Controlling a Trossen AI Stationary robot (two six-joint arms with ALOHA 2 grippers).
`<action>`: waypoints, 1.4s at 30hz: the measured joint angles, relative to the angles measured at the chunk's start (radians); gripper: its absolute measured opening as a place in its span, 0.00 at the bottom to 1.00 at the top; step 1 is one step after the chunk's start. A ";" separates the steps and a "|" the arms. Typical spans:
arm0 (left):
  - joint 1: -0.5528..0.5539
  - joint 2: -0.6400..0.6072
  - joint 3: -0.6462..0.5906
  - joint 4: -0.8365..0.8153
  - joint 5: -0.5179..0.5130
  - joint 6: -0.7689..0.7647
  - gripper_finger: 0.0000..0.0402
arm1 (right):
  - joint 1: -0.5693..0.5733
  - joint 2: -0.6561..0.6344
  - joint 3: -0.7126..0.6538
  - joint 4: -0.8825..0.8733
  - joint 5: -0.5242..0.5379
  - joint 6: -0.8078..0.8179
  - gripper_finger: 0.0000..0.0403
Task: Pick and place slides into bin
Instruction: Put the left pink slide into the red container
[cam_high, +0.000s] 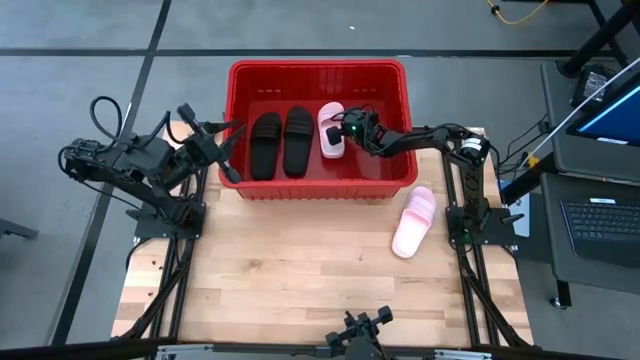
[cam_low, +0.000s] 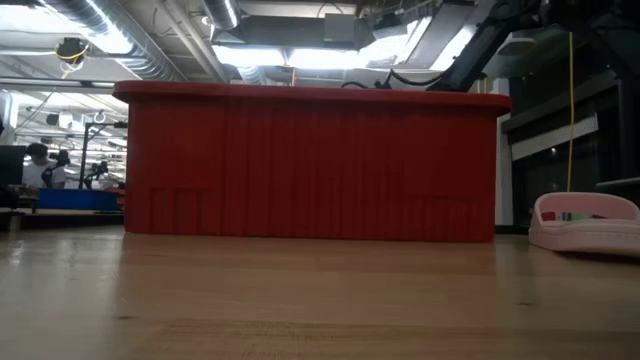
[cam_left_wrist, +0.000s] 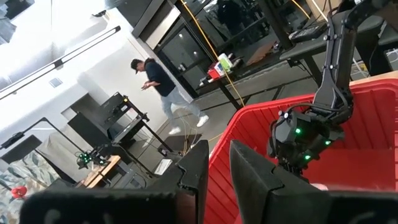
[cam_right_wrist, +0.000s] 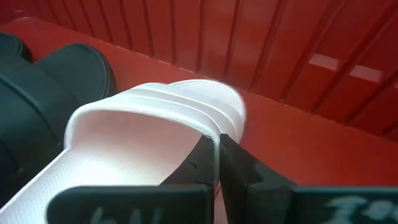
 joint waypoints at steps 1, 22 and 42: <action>0.000 0.000 0.000 0.000 0.000 0.000 0.15 | 0.000 0.008 0.000 0.012 0.000 0.000 0.03; 0.000 0.000 -0.001 0.000 0.000 -0.007 0.15 | 0.003 0.047 0.000 0.063 -0.047 -0.057 0.03; 0.000 0.000 -0.001 0.000 0.000 -0.006 0.15 | 0.007 0.022 -0.001 0.001 -0.098 -0.108 0.02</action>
